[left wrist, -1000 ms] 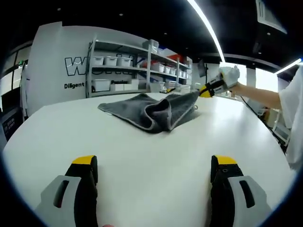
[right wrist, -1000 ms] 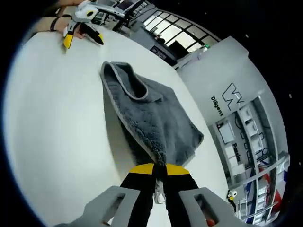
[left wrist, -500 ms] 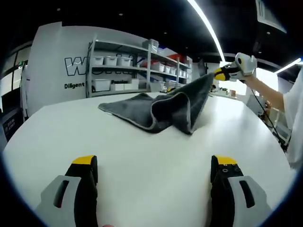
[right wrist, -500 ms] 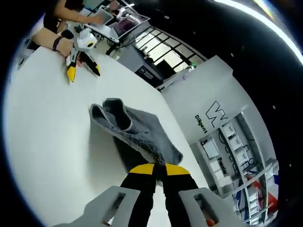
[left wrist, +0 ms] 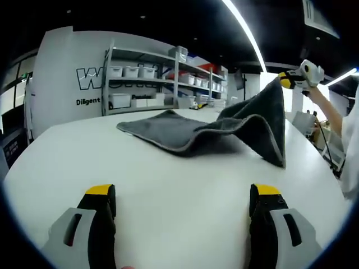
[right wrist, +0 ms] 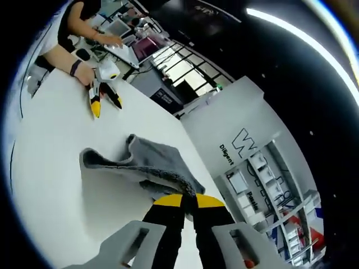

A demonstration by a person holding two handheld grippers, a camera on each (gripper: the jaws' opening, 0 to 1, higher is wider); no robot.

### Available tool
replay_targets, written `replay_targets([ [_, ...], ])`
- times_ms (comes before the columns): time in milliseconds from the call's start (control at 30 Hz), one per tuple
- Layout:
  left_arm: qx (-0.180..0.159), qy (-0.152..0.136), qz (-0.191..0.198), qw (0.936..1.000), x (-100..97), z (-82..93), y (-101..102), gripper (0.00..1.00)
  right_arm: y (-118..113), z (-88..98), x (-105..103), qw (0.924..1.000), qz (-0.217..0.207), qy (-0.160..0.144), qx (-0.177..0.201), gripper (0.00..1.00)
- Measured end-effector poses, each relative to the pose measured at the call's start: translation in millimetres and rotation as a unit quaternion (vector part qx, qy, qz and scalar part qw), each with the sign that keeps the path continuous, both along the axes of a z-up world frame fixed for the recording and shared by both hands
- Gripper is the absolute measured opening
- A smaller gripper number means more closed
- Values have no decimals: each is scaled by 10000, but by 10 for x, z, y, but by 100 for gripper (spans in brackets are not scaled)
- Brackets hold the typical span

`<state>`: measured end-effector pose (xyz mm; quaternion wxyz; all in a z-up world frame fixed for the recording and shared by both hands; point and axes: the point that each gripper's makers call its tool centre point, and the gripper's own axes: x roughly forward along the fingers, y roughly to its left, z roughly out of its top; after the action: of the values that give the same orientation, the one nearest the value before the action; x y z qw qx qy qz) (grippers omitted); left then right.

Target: Open the folded towel by lifting each exposed corner and separating the folded layers until the towel lies flat within the target outline without major curled edges

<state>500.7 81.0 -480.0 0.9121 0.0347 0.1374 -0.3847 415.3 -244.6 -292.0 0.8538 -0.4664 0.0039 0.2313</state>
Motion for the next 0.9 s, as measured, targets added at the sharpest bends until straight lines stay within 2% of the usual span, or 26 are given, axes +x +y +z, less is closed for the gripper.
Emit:
replay_targets([
  [200, 3, 0, 1, 10000, 9, 0, 4, 98, -101, 26, -374, 9997, -160, -83, 162, 2],
  [367, 2, 1, 1, 10000, 15, 1, 5, 98, -143, -67, -625, 9994, -230, 68, 266, 2],
  [433, 9, -2, -1, 10000, 16, 0, 5, 98, -127, -154, -730, 9990, -211, 200, 331, 2],
  [567, 7, -1, 4, 10000, 24, -1, 11, 98, -144, -333, -897, 9986, -270, 396, 231, 2],
  [667, 16, 0, 12, 10000, 30, -4, 19, 98, -197, -544, -1057, 9966, -336, 693, 301, 2],
  [700, 14, 0, 12, 10000, 32, -4, 19, 98, -227, -664, -1131, 9949, -380, 888, 279, 2],
  [767, 17, -2, 11, 10000, 36, -4, 20, 98, -327, -811, -1199, 9922, -536, 1090, 269, 3],
  [900, 29, -7, 5, 10000, 40, -5, 20, 98, -426, -955, -1220, 9901, -632, 1215, 318, 3],
])
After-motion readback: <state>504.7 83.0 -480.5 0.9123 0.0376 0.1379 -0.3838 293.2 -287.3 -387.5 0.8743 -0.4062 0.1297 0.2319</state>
